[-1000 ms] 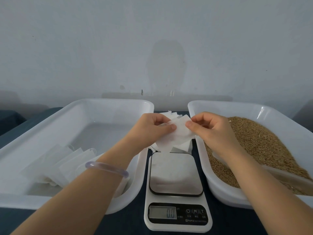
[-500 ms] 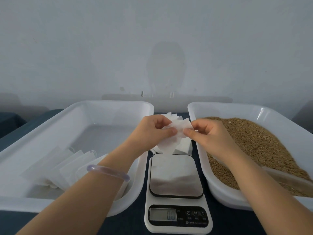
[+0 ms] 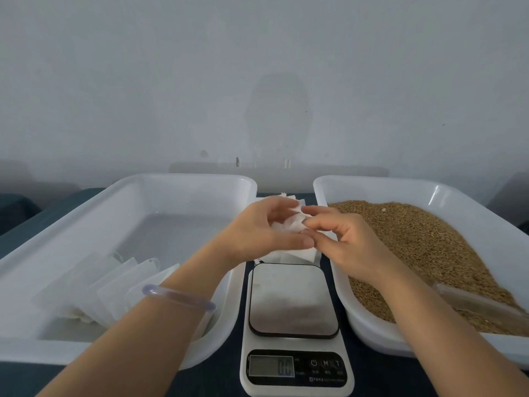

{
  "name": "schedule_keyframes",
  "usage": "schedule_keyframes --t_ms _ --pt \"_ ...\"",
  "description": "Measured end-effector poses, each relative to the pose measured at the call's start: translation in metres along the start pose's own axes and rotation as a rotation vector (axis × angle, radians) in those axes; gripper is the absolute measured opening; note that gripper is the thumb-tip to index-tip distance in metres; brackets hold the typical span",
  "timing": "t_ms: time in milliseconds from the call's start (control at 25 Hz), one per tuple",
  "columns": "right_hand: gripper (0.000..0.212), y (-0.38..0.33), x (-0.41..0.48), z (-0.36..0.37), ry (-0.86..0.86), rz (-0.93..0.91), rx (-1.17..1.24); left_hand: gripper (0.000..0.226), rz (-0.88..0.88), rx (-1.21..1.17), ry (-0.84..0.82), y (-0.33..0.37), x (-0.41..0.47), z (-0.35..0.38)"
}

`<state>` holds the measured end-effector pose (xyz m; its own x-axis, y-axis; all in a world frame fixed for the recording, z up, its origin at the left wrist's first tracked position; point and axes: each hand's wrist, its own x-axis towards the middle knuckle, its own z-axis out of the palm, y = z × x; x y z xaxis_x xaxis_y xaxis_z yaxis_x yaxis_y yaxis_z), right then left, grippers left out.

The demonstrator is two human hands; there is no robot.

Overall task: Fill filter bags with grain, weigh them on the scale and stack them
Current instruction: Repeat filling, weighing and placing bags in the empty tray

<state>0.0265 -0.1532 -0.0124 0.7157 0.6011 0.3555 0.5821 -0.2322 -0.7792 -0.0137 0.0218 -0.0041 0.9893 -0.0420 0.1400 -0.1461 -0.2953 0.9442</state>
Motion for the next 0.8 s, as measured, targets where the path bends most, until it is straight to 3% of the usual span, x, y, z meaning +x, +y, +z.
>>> schedule_keyframes --t_ms 200,400,520,600,720,800 --pt "0.018 -0.003 -0.002 -0.001 -0.061 0.015 0.035 0.062 0.002 0.307 -0.052 -0.001 0.001 0.008" --pt "0.027 -0.005 -0.005 -0.004 0.068 -0.023 0.099 0.034 -0.017 0.366 -0.159 -0.003 0.001 0.018" --pt "0.027 -0.012 -0.008 -0.012 0.054 -0.088 -0.012 0.028 -0.04 0.389 -0.172 -0.002 -0.001 0.017" --pt "0.021 -0.019 -0.012 -0.018 -0.003 -0.122 -0.097 0.023 0.005 0.299 -0.212 0.001 -0.004 0.016" --pt "0.019 -0.029 -0.018 -0.024 -0.047 -0.164 -0.24 0.029 0.114 -0.028 -0.276 0.007 -0.005 0.011" --pt "0.021 -0.032 -0.022 -0.026 -0.087 -0.173 -0.289 0.014 0.092 -0.116 -0.377 0.01 -0.007 0.014"
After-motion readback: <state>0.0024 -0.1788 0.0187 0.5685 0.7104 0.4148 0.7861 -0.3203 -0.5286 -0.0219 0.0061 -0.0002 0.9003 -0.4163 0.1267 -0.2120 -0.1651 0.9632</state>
